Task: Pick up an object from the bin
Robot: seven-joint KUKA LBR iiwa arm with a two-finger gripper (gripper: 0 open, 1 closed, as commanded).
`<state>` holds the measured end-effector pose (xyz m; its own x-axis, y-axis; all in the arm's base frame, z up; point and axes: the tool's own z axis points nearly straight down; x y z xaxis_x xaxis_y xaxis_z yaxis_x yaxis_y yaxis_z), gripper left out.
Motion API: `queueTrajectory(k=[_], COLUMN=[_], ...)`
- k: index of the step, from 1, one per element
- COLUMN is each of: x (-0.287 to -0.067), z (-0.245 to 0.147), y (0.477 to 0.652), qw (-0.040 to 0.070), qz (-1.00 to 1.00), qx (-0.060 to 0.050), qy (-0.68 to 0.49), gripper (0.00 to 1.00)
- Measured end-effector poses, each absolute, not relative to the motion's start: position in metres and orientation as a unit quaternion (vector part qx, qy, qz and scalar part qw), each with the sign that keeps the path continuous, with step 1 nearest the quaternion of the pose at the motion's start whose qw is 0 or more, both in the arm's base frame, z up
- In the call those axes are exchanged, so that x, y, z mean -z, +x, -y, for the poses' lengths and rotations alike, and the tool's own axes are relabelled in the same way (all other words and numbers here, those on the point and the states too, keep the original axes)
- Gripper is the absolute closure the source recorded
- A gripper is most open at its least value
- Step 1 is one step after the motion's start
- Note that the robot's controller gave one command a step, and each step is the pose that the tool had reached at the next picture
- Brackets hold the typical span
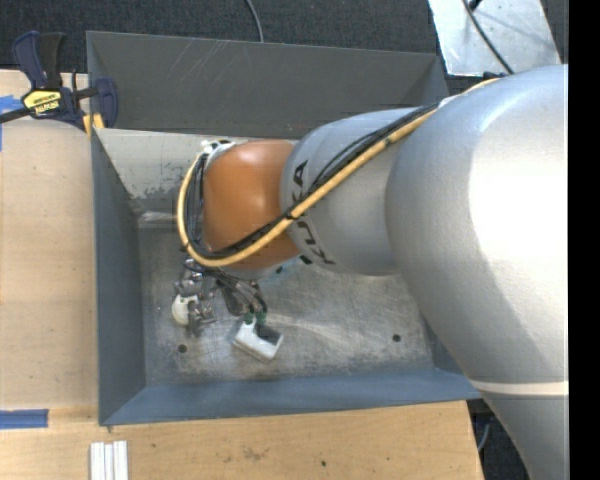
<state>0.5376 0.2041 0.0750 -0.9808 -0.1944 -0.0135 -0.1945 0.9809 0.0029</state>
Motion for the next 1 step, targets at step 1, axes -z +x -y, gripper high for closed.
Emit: queueTrajectory(k=[1], x=[-0.2132], z=[-0.1842], y=[0.5387], qw=[0.002], qz=[-0.996], qx=[0.000], qy=[-0.086], gripper=[1.00])
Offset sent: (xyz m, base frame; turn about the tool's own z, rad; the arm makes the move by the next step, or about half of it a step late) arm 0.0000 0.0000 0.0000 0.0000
